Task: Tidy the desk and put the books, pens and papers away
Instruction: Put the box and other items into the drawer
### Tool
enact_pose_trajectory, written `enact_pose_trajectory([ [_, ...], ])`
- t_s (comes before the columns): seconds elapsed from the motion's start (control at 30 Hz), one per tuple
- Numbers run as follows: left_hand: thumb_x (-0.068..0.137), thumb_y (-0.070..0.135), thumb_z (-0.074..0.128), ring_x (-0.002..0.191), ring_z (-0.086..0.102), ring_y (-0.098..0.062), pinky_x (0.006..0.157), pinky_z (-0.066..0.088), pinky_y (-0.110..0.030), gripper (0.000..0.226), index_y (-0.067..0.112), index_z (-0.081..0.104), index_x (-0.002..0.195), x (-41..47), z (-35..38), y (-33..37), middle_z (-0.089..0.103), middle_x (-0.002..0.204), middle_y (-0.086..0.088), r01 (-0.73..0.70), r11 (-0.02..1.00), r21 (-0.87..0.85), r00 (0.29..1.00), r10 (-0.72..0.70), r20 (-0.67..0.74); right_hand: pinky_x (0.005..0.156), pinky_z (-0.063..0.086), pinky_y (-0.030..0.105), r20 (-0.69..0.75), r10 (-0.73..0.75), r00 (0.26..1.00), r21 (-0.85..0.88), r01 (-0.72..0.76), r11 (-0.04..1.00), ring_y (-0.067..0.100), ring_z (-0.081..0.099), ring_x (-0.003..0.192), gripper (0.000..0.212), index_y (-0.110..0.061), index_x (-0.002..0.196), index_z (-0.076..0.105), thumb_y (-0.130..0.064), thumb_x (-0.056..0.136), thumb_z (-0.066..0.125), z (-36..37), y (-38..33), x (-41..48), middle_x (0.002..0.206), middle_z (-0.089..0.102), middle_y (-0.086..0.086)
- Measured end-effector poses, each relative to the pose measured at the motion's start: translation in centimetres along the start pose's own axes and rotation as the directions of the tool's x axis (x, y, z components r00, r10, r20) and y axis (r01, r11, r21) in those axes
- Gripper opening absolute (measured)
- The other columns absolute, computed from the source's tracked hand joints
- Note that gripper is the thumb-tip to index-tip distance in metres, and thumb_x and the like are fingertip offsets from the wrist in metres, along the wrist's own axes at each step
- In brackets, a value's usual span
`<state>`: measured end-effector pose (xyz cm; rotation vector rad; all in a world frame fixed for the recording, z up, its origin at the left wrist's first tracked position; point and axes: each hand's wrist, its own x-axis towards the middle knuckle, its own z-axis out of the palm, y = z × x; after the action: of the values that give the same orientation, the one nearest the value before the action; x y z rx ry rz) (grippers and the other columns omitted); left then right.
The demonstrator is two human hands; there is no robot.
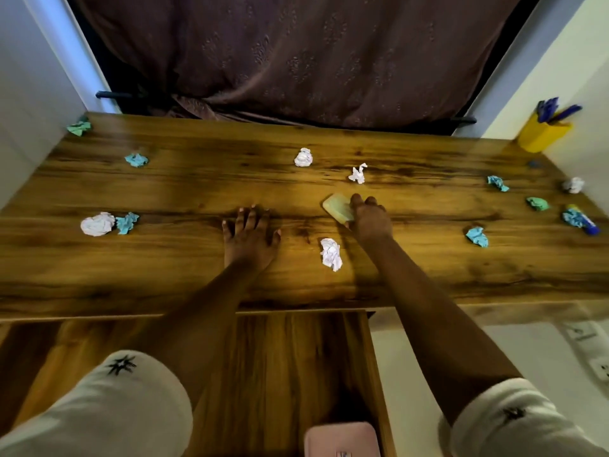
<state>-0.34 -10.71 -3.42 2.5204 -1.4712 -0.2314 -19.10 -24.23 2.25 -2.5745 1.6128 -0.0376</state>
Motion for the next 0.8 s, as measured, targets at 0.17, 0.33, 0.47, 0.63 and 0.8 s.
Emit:
enact_pose_trajectory([
  [0.17, 0.096, 0.050, 0.029, 0.147, 0.002, -0.021, 0.117, 0.002, -0.050, 0.058, 0.026, 0.024, 0.148, -3.6, 0.4, -0.8, 0.013, 0.159, 0.000, -0.018, 1.000, -0.020, 1.000, 0.017, -0.014, 0.090, 0.045, 0.036, 0.074, 0.119, 0.990, -0.032, -0.117, 0.993, 0.032, 0.054, 0.116, 0.065, -0.012, 0.135, 0.036, -0.033, 0.083, 0.068, -2.0, 4.0, -6.0, 0.127, 0.055, 0.017],
  [0.33, 0.097, 0.048, 0.030, 0.146, 0.008, -0.023, 0.116, 0.005, -0.048, 0.056, 0.022, 0.028, 0.146, -7.9, 1.0, -1.4, 0.018, 0.158, -0.001, 0.018, 1.000, -0.003, 0.998, -0.018, -0.067, 0.085, 0.045, 0.033, 0.122, 0.076, 0.990, 0.043, -0.082, 0.996, 0.028, 0.057, 0.112, 0.064, -0.014, 0.130, 0.047, -0.040, 0.077, 0.072, -3.0, 6.8, -13.4, 0.123, 0.061, 0.012],
  [0.47, 0.096, 0.046, 0.041, 0.141, 0.025, -0.026, 0.114, 0.017, -0.042, 0.053, 0.020, 0.040, 0.142, -12.4, 0.8, 0.1, 0.031, 0.153, -0.004, 0.052, 0.980, -0.192, 0.997, -0.062, -0.048, 0.085, 0.045, 0.027, 0.107, -0.125, 0.986, 0.377, 0.076, 0.923, 0.022, 0.061, 0.110, 0.061, -0.018, 0.125, 0.058, -0.035, 0.070, 0.079, -2.9, 6.6, -18.7, 0.124, 0.063, 0.004],
  [0.63, 0.092, 0.037, 0.053, 0.109, 0.054, -0.001, 0.088, 0.042, -0.015, 0.034, 0.025, 0.060, 0.124, -22.4, -0.5, 4.7, 0.061, 0.120, 0.012, 0.083, 0.479, -0.874, 0.994, -0.106, 0.036, 0.091, 0.045, 0.027, 0.164, -0.345, 0.924, 0.546, 0.206, 0.812, 0.016, 0.056, 0.114, 0.062, -0.029, 0.127, 0.056, -0.033, 0.070, 0.080, -0.3, 3.1, -23.3, 0.126, 0.061, -0.003],
  [0.8, 0.088, 0.016, 0.061, 0.096, 0.063, -0.011, 0.069, 0.052, -0.021, 0.038, 0.016, 0.055, 0.126, -26.3, 1.9, 4.3, 0.064, 0.112, 0.002, 0.198, 0.159, -0.967, 0.949, -0.278, 0.148, 0.088, 0.039, 0.027, 0.188, -0.491, 0.851, 0.489, 0.352, 0.798, 0.018, 0.051, 0.117, 0.064, -0.023, 0.131, 0.052, -0.030, 0.072, 0.078, 1.9, 0.6, -24.7, 0.129, 0.057, 0.001],
])
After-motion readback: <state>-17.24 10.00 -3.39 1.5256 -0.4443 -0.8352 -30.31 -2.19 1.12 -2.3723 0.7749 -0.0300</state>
